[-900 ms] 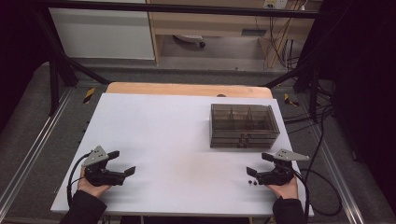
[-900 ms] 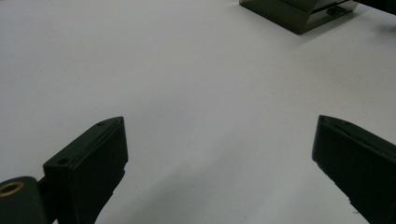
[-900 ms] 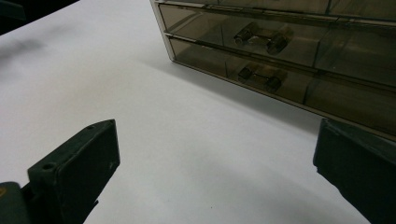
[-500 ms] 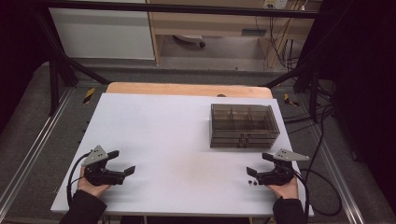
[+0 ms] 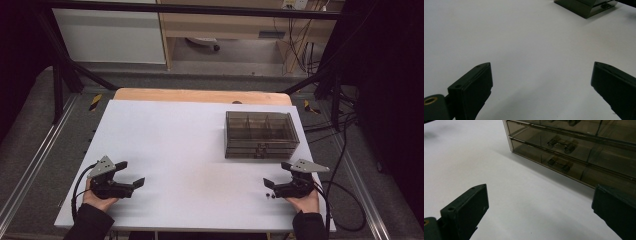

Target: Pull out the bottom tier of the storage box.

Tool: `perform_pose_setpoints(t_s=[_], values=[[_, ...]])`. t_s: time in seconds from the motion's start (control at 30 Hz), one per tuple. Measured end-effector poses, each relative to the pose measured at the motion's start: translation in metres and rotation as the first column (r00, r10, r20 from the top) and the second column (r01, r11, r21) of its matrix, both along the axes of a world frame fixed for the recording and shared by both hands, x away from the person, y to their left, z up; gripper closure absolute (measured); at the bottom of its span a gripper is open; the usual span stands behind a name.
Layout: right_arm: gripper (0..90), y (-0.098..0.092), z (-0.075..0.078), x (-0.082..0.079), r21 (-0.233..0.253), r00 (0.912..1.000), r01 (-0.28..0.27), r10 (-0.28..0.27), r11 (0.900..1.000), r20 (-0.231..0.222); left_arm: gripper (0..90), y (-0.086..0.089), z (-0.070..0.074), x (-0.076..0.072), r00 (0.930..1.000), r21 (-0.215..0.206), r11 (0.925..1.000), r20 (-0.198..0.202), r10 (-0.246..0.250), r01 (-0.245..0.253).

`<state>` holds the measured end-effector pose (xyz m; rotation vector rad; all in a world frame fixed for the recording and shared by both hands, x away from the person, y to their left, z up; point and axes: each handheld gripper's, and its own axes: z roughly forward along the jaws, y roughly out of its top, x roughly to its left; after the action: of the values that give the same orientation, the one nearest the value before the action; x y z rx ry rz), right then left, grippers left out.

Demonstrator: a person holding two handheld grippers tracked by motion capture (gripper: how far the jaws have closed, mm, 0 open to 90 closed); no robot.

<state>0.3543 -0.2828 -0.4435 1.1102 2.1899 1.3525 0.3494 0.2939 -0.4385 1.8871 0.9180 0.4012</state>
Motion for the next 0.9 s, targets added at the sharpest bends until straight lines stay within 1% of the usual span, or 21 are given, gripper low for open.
perform_pose_setpoints(t_s=[0.3,0.33,0.37,0.4,0.43,0.5,0.53,0.57,0.6,0.67,0.7,0.73,0.77,0.83,0.9], values=[[1.2,0.007,0.002,0.0,-0.068,0.9996,-0.001,0.003,0.998,0.027,3.9,0.0,0.0,0.0,1.0,0.0,1.0,0.0,0.004,-0.004],[1.2,0.007,0.002,0.0,-0.068,0.9996,-0.001,0.003,0.998,0.027,3.9,0.0,0.0,0.0,1.0,-0.001,1.0,0.0,0.003,-0.003],[1.2,0.008,0.003,0.001,-0.084,0.9994,-0.001,0.004,0.996,0.034,3.9,0.001,0.0,0.0,1.0,0.0,1.0,0.0,0.004,-0.004],[1.2,0.008,0.003,0.001,-0.084,0.9994,-0.001,0.004,0.996,0.034,3.9,0.001,0.0,0.0,1.0,0.0,1.0,0.0,0.004,-0.004],[1.3,0.01,0.005,0.002,-0.099,0.9992,-0.001,0.005,0.995,0.04,3.9,0.001,0.0,0.0,1.0,0.0,1.0,0.0,0.005,-0.005],[1.3,0.011,0.005,0.002,-0.101,0.9991,-0.002,0.007,0.995,0.042,3.9,0.001,0.0,0.0,1.0,0.001,1.0,0.001,0.005,-0.005],[1.3,0.012,0.006,0.003,-0.111,0.999,-0.004,0.009,0.994,0.045,3.9,0.001,0.0,0.0,1.0,0.001,1.0,0.001,0.006,-0.006],[1.6,0.014,0.007,0.003,-0.133,0.9987,-0.007,0.014,0.991,0.049,3.9,0.001,0.0,0.0,1.0,0.001,1.0,0.001,0.006,-0.006],[1.6,0.014,0.007,0.003,-0.133,0.9987,-0.007,0.014,0.991,0.049,3.9,0.001,0.0,0.001,1.0,0.001,1.0,0.002,0.006,-0.006],[1.9,0.015,0.007,0.003,-0.155,0.9985,-0.01,0.019,0.988,0.052,3.9,0.001,0.0,0.001,1.0,-0.001,1.0,0.001,0.008,-0.008],[2.1,0.016,0.007,0.003,-0.175,0.9982,-0.011,0.021,0.985,0.056,3.9,0.001,0.0,0.001,1.0,0.0,1.0,0.0,0.008,-0.008],[2.2,0.016,0.007,0.003,-0.184,0.9982,-0.01,0.02,0.983,0.057,3.9,0.001,0.0,0.001,1.0,0.0,1.0,0.001,0.007,-0.007],[2.4,0.017,0.008,0.002,-0.205,0.998,-0.006,0.019,0.979,0.06,3.9,0.0,0.0,0.0,1.0,0.001,1.0,0.0,0.006,-0.006],[2.7,0.017,0.009,0.003,-0.221,0.9974,-0.006,0.022,0.975,0.069,3.9,0.0,0.0,0.001,1.0,0.002,1.0,-0.001,0.004,-0.004],[3.1,0.018,0.01,0.003,-0.248,0.9966,-0.004,0.024,0.969,0.079,3.9,0.0,0.0,0.001,1.0,0.002,1.0,-0.002,0.006,-0.006]])
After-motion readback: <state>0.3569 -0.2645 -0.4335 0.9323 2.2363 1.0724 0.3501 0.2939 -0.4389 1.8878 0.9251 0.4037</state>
